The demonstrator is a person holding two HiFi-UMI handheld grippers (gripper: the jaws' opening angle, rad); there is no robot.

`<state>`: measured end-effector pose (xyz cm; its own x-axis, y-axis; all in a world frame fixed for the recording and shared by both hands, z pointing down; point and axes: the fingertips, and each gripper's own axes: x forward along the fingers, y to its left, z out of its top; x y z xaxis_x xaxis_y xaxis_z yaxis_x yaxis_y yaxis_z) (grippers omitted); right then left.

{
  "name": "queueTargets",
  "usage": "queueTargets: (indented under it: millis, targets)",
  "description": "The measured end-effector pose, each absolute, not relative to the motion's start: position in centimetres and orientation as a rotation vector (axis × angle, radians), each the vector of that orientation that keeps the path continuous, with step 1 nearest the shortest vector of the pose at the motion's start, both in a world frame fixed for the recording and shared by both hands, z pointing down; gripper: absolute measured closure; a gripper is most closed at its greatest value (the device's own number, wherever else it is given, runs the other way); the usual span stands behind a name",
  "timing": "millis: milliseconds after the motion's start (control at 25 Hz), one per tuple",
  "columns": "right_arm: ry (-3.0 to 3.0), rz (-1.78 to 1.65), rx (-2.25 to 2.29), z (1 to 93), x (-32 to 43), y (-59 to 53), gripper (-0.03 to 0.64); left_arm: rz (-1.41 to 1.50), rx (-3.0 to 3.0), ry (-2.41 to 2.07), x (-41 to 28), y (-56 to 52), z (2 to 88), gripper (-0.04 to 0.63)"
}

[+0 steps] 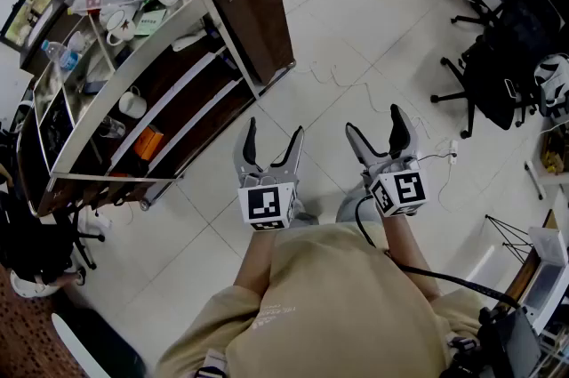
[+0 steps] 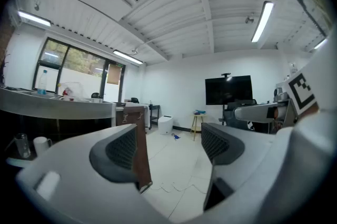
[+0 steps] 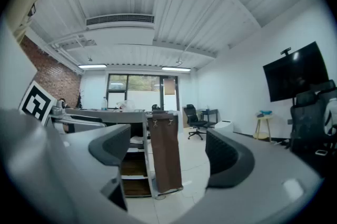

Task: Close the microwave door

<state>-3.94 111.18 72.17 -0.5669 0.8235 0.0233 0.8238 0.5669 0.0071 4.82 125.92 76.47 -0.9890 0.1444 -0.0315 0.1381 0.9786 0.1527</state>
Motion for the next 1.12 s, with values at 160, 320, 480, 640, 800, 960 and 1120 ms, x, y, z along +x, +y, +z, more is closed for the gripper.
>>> queueTargets:
  millis: [160, 320, 480, 640, 800, 960, 1120]
  targets:
    - [-2.81, -0.012, -1.391, 69.8, -7.0, 105.9, 0.181, 0.229, 0.116, 3.093, 0.9, 120.6, 74.3, 0.216]
    - [-2.85, -0.017, -1.344, 67.1, -11.7, 98.5, 0.181, 0.247, -0.015, 3.087, -6.2, 113.0, 71.5, 0.216]
    - [-2.885, 0.004, -1.24, 65.2, -17.3, 89.7, 0.183, 0.262, -0.19, 3.065, -13.3, 103.4, 68.1, 0.216]
    - [-2.948, 0.051, -1.118, 63.4, -21.7, 81.9, 0.183, 0.212, -0.377, 3.043, -18.7, 94.8, 65.6, 0.216]
    - [-3.017, 0.078, -0.979, 62.8, -24.5, 73.6, 0.183, 0.182, -0.538, 3.021, -23.3, 86.7, 64.4, 0.216]
    - [-3.093, 0.077, -0.835, 60.4, -26.0, 65.1, 0.184, 0.184, -0.68, 2.992, -26.8, 78.7, 62.6, 0.216]
    - [-3.146, 0.053, -0.655, 58.1, -25.5, 55.8, 0.184, 0.195, -0.844, 2.927, -28.6, 69.0, 60.0, 0.216]
